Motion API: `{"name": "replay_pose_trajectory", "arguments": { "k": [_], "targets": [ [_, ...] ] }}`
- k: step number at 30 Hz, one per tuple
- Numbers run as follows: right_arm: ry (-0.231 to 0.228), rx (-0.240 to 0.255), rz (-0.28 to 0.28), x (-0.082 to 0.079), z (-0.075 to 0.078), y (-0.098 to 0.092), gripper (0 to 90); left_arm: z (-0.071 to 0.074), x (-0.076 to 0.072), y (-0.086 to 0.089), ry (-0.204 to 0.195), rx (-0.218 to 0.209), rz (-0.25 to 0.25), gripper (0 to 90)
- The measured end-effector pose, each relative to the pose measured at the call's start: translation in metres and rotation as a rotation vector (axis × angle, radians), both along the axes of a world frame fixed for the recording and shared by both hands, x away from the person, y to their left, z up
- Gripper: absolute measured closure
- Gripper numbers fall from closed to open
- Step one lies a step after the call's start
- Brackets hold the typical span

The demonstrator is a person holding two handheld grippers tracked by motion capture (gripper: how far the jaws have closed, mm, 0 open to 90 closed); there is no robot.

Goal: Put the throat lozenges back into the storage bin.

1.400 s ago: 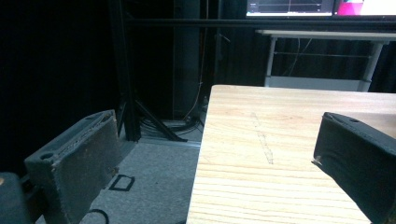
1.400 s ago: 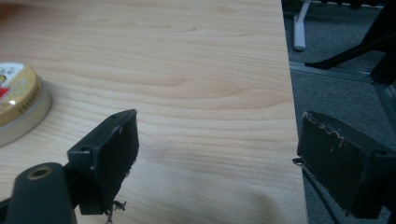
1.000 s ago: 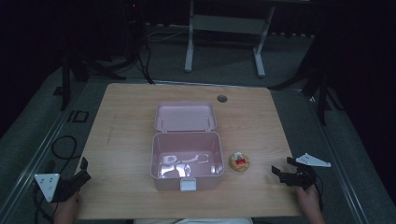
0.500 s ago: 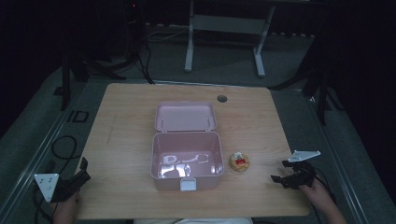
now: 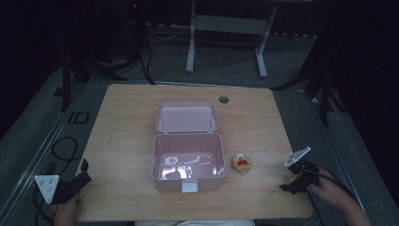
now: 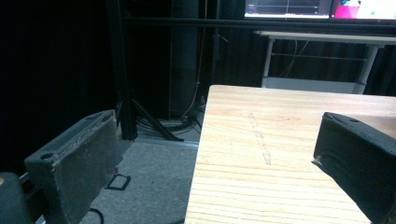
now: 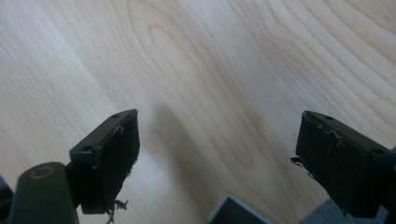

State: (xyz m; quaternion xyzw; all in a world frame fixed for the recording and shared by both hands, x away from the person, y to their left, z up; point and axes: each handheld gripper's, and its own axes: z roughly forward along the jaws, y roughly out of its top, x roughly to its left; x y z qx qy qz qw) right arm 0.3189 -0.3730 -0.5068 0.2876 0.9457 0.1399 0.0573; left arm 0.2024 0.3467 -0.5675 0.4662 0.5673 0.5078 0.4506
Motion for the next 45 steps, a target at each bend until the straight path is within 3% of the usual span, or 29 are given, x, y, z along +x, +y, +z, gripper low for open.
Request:
{"name": "replay_pose_trajectory", "arguments": {
  "k": [4,8,9,10,11,12,14,20,31,37,45],
  "targets": [
    [0.055,-0.075,0.035,0.002,0.005,0.009,13.2,0.0,0.0,0.0,0.0,0.0,0.0,1.1],
    [0.113,-0.191,0.07,0.005,0.007,0.019,13.2,0.0,0.0,0.0,0.0,0.0,-0.001,1.0],
    [0.113,-0.191,0.07,0.005,0.007,0.019,13.2,0.0,0.0,0.0,0.0,0.0,-0.001,1.1],
    [0.144,-0.245,0.088,0.005,0.008,0.023,13.2,0.0,0.0,0.0,0.0,0.0,-0.002,1.1],
    [0.144,-0.245,0.088,0.005,0.008,0.023,13.2,0.0,0.0,0.0,0.0,0.0,-0.002,1.1],
    [0.17,-0.286,0.103,0.005,0.008,0.027,13.2,0.0,0.0,0.0,0.0,0.0,-0.002,1.1],
    [0.191,-0.312,0.112,0.006,0.009,0.03,13.2,0.0,0.0,0.0,-0.001,0.0,-0.003,1.0],
    [0.214,-0.301,0.137,0.006,0.013,0.037,13.1,0.0,0.0,0.0,-0.001,0.0,-0.003,1.1],
    [0.21,-0.275,0.133,0.012,0.024,0.045,12.8,0.0,0.0,0.0,0.0,0.0,-0.004,1.1],
    [0.176,-0.271,0.144,0.016,0.032,0.053,12.0,0.0,0.0,0.0,0.0,-0.001,-0.005,1.0],
    [0.171,-0.26,0.154,0.029,0.04,0.063,12.3,0.0,0.0,0.0,0.002,-0.001,-0.006,1.1]
  ]
}}
